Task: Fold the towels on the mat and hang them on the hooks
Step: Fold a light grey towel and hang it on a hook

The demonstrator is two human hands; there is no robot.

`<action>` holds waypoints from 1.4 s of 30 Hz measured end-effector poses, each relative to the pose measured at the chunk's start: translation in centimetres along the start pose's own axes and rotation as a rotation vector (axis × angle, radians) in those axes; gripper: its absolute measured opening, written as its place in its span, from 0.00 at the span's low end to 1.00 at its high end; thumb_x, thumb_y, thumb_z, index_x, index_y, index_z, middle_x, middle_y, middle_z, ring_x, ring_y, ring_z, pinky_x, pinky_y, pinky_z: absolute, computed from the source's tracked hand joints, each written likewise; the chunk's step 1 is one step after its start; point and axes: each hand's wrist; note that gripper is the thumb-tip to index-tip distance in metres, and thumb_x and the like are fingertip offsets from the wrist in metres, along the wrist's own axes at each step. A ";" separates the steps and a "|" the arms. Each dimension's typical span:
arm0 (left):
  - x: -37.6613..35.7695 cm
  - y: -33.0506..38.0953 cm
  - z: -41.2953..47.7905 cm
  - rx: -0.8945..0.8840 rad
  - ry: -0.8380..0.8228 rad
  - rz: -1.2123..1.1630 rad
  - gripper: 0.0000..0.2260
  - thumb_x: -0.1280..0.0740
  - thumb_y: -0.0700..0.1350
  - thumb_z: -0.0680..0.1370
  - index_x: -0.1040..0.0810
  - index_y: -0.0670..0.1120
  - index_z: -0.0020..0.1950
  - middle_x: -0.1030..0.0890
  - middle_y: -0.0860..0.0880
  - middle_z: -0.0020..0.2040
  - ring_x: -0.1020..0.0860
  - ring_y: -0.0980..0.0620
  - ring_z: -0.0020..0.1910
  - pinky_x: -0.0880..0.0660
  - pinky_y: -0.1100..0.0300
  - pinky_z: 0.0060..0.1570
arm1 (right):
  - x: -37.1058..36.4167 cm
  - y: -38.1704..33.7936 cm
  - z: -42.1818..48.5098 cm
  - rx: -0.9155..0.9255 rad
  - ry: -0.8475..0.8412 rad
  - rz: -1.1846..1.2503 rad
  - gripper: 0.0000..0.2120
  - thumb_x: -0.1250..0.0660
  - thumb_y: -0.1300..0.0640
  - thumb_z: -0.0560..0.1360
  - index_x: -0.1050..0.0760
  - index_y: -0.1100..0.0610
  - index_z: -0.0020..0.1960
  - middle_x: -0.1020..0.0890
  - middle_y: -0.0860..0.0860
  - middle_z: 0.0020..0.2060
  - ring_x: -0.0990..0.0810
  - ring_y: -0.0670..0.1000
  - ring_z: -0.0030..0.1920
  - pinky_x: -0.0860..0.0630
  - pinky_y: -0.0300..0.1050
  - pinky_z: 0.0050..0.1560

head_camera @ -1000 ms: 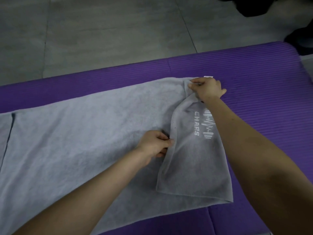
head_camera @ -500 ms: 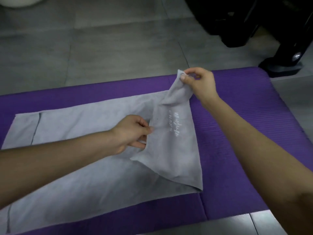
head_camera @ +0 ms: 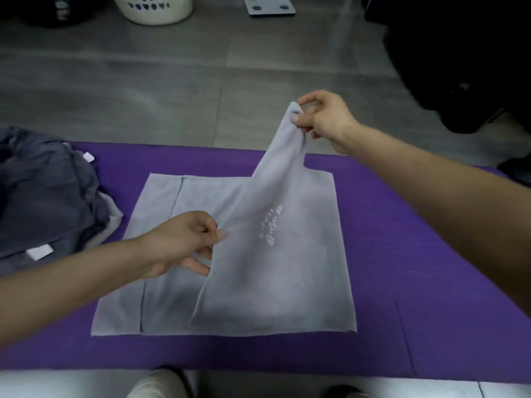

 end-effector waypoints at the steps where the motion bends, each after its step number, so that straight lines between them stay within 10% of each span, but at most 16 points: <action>1: 1.3 -1.2 -0.2 0.000 0.019 -0.021 0.08 0.33 0.44 0.76 0.29 0.42 0.44 0.23 0.45 0.38 0.23 0.52 0.34 0.20 0.55 0.33 | -1.9 -0.8 0.6 -0.002 -0.011 0.000 0.12 0.29 0.66 0.71 0.28 0.58 0.52 0.26 0.52 0.31 0.28 0.43 0.24 0.32 0.34 0.22; 14: 13.8 -17.8 2.8 0.045 0.438 -0.310 0.07 0.35 0.39 0.78 0.32 0.42 0.41 0.28 0.47 0.33 0.29 0.54 0.28 0.28 0.64 0.22 | -30.2 -0.5 6.0 -0.061 -0.130 0.006 0.12 0.33 0.73 0.69 0.26 0.57 0.39 0.27 0.48 0.31 0.25 0.49 0.35 0.23 0.50 0.48; 19: 14.4 -22.8 5.5 0.117 0.591 -0.238 0.08 0.31 0.40 0.74 0.29 0.46 0.38 0.23 0.46 0.35 0.25 0.47 0.34 0.22 0.47 0.42 | -36.2 3.8 5.6 -0.099 -0.189 -0.102 0.15 0.38 0.71 0.71 0.24 0.65 0.57 0.24 0.51 0.44 0.26 0.48 0.47 0.29 0.29 0.40; 24: 14.2 -23.7 5.1 0.095 0.512 -0.172 0.09 0.26 0.38 0.69 0.23 0.49 0.37 0.21 0.55 0.34 0.23 0.56 0.35 0.24 0.55 0.46 | -37.8 6.2 6.2 -0.174 -0.178 -0.007 0.16 0.35 0.71 0.72 0.26 0.66 0.59 0.23 0.55 0.47 0.24 0.51 0.50 0.26 0.46 0.59; 31: 15.5 -24.9 4.5 0.095 0.557 -0.095 0.07 0.28 0.36 0.70 0.23 0.45 0.41 0.21 0.50 0.38 0.23 0.53 0.39 0.26 0.61 0.42 | -39.3 5.2 7.6 -0.218 -0.145 0.076 0.18 0.38 0.72 0.73 0.27 0.63 0.61 0.23 0.48 0.42 0.24 0.50 0.50 0.27 0.44 0.60; 35: 14.8 -26.7 5.3 0.144 0.622 0.118 0.06 0.29 0.38 0.71 0.25 0.47 0.43 0.24 0.57 0.35 0.26 0.58 0.36 0.35 0.76 0.33 | -40.4 6.6 6.1 -0.188 -0.278 0.080 0.20 0.43 0.70 0.77 0.31 0.61 0.69 0.25 0.54 0.64 0.28 0.50 0.65 0.34 0.42 0.68; 42: 13.5 -26.7 4.8 0.146 0.741 0.200 0.06 0.31 0.45 0.74 0.24 0.45 0.47 0.23 0.53 0.38 0.24 0.50 0.41 0.35 0.60 0.41 | -31.0 9.1 -0.5 -0.072 -0.191 0.109 0.29 0.47 0.78 0.72 0.30 0.58 0.68 0.27 0.46 0.62 0.28 0.48 0.65 0.31 0.38 0.64</action>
Point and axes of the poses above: each hand's wrist, its own z-axis towards the middle knuckle, its own x-axis out of the back of the hand, y = z × x
